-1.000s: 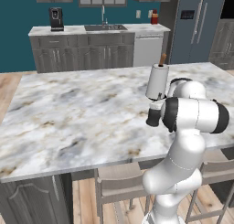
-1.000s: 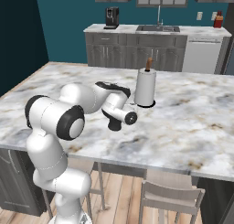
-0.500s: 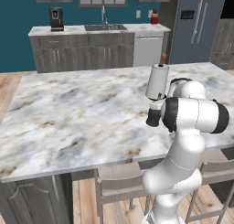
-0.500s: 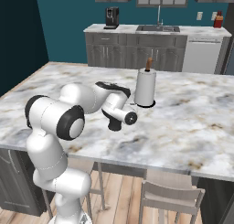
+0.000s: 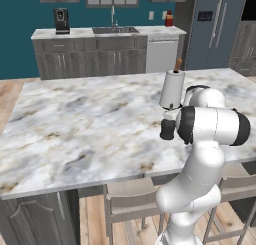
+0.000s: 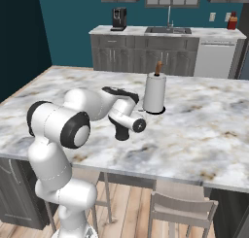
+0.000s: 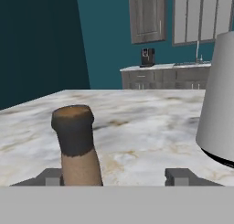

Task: Get the candle and the liquor from the cabinet and move them to the dining counter.

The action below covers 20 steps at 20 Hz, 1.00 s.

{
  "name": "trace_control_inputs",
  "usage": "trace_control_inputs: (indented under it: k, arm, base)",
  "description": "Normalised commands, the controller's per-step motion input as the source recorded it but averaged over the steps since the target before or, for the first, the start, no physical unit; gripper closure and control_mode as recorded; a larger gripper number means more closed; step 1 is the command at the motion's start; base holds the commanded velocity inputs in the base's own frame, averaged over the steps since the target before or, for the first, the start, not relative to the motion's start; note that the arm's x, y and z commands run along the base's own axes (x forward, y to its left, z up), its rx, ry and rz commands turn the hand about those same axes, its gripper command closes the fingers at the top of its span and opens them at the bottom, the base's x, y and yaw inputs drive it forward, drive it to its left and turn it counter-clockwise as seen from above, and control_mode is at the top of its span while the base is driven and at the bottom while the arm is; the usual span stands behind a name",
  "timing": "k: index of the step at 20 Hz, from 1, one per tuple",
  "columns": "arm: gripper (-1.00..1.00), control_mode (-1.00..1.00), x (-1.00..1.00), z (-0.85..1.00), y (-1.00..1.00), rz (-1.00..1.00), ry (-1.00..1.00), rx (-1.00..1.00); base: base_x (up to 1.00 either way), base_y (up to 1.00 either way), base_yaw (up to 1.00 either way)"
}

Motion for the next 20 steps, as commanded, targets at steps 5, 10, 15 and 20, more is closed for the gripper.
trace_control_inputs:
  k: [5,10,15,20]
  arm:
    - [-1.00,-1.00,0.00,0.00,0.00,0.00,0.00,0.00]
    - [-1.00,-1.00,0.00,0.02,0.00,0.00,0.02,0.00]
    - [-1.00,-1.00,-0.02,0.44,0.00,0.00,0.02,0.00]
    - [-1.00,-1.00,-0.10,0.69,0.00,-0.02,0.01,0.00]
  base:
    - [0.00,0.00,0.00]
    - [0.00,0.00,0.00]
    - [0.00,0.00,0.00]
    - [0.00,0.00,0.00]
